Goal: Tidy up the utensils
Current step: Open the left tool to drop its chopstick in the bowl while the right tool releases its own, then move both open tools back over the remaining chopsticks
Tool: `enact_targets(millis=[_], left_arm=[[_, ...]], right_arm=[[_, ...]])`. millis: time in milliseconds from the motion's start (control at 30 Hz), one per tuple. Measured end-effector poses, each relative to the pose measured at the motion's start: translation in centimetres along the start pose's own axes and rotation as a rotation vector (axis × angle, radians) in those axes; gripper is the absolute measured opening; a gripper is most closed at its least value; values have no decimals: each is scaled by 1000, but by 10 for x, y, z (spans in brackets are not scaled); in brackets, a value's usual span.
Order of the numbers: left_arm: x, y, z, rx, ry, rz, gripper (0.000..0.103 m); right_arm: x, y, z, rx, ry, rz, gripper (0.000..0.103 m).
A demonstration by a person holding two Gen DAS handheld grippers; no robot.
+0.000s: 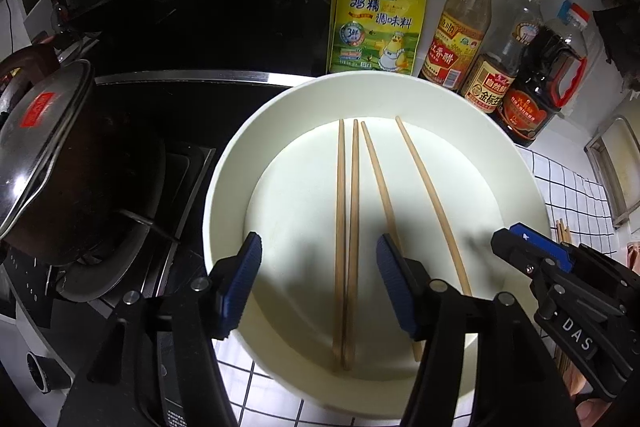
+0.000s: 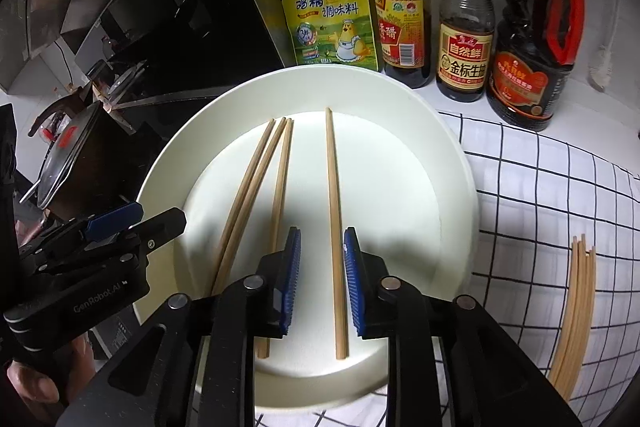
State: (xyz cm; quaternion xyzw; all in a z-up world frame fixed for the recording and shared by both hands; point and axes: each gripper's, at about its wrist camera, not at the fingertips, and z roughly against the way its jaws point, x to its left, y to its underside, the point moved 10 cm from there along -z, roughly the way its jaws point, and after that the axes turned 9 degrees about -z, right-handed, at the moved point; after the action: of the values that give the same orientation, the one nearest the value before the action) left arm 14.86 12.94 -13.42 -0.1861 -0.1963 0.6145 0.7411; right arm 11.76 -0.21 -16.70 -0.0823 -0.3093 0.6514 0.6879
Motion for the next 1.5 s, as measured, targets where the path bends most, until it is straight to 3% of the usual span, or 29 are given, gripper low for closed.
enact_targets(millis=[433, 800, 1500], left_arm=[[-9, 5, 24, -25, 3, 1, 73], [-39, 15, 34, -26, 37, -26, 73], [-103, 29, 57, -36, 40, -73, 73]], right_arm=[[-7, 10, 34, -30, 7, 1, 29], [-38, 22, 59, -44, 38, -34, 34], [-130, 41, 102, -61, 92, -115, 34]])
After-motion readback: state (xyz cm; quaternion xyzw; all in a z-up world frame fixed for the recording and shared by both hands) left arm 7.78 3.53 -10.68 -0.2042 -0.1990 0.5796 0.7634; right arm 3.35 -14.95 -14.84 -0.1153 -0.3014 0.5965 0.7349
